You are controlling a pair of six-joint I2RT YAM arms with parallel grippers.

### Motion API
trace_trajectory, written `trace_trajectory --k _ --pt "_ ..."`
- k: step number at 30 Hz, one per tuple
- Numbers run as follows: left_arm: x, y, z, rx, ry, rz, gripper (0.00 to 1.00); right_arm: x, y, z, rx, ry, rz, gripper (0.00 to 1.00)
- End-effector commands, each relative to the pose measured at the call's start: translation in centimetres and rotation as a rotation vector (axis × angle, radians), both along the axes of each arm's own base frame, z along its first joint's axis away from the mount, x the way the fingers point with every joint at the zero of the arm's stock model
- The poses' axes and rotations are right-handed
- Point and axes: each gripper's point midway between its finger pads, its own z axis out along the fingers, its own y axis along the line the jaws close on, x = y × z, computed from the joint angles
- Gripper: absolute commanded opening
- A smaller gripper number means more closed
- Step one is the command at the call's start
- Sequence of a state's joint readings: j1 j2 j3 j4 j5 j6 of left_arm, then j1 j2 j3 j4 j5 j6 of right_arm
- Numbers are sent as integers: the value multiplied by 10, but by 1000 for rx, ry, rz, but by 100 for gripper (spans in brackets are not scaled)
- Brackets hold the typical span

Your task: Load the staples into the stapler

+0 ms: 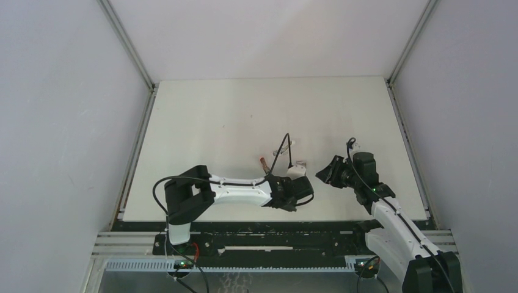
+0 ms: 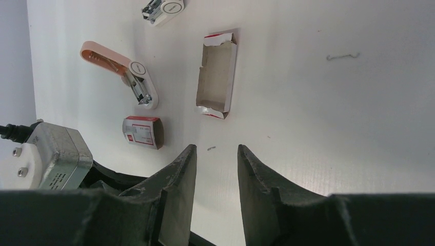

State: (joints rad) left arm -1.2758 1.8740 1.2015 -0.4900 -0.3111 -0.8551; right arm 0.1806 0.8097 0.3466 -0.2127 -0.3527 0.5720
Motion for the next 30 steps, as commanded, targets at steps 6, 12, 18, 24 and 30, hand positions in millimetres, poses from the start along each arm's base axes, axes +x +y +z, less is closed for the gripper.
trace_trajectory --k 6,12,18,24,30 --pt "2 -16 23 -73 -38 2 16 3 2 9 20 -52 22 34" --pt "11 -18 42 -192 -28 -40 16 1 11 22 65 -88 77 35" --pt "28 -7 82 -431 -3 -85 17 -4 32 48 183 -159 216 35" --pt "34 10 144 -680 -33 -161 17 -19 60 104 394 -275 419 37" --pt "22 25 208 -901 -74 -257 18 -25 74 149 545 -344 482 43"
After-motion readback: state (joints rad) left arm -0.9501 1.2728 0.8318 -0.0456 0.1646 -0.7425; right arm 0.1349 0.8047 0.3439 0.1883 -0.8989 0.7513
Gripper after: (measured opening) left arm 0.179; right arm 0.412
